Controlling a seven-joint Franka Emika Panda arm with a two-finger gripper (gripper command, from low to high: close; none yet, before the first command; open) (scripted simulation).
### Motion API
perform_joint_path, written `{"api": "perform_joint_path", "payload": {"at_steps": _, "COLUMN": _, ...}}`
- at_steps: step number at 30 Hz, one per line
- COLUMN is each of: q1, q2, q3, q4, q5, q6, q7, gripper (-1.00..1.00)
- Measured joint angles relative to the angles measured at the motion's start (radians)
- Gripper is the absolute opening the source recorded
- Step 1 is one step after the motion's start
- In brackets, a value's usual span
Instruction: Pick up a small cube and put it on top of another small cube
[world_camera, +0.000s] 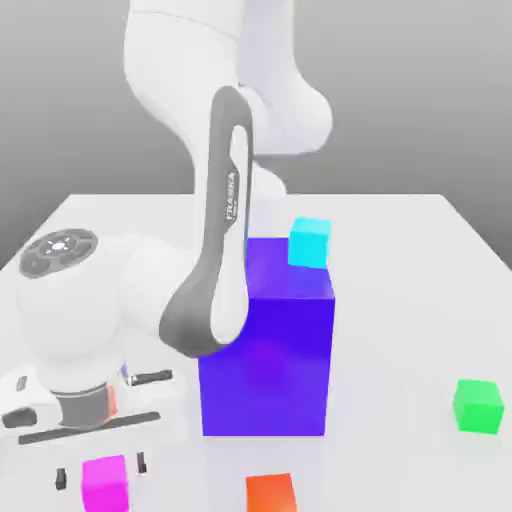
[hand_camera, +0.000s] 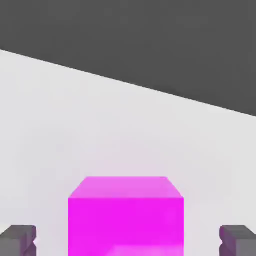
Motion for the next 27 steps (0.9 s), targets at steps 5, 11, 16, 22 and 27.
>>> {"api": "perform_joint_path", "payload": {"at_steps": 5, "q1": -0.002, "q2": 0.004, "q3": 0.003, "q4": 0.001, "q5": 0.001, "q6": 0.001, "q7": -0.002, "gripper": -1.0}}
{"api": "perform_joint_path", "payload": {"at_steps": 11, "q1": 0.113, "q2": -0.163, "q3": -0.052, "q4": -0.049, "q5": -0.115, "q6": -0.116, "q7": 0.106, "gripper": -1.0}}
{"api": "perform_joint_path", "payload": {"at_steps": 16, "q1": 0.269, "q2": -0.23, "q3": 0.036, "q4": -0.097, "q5": -0.174, "q6": -0.136, "q7": 0.211, "gripper": -1.0}}
{"api": "perform_joint_path", "payload": {"at_steps": 22, "q1": 0.468, "q2": -0.326, "q3": 0.155, "q4": -0.17, "q5": -0.259, "q6": -0.145, "q7": 0.352, "gripper": -1.0}}
{"api": "perform_joint_path", "payload": {"at_steps": 27, "q1": 0.646, "q2": -0.324, "q3": 0.28, "q4": -0.195, "q5": -0.346, "q6": -0.101, "q7": 0.495, "gripper": -1.0}}
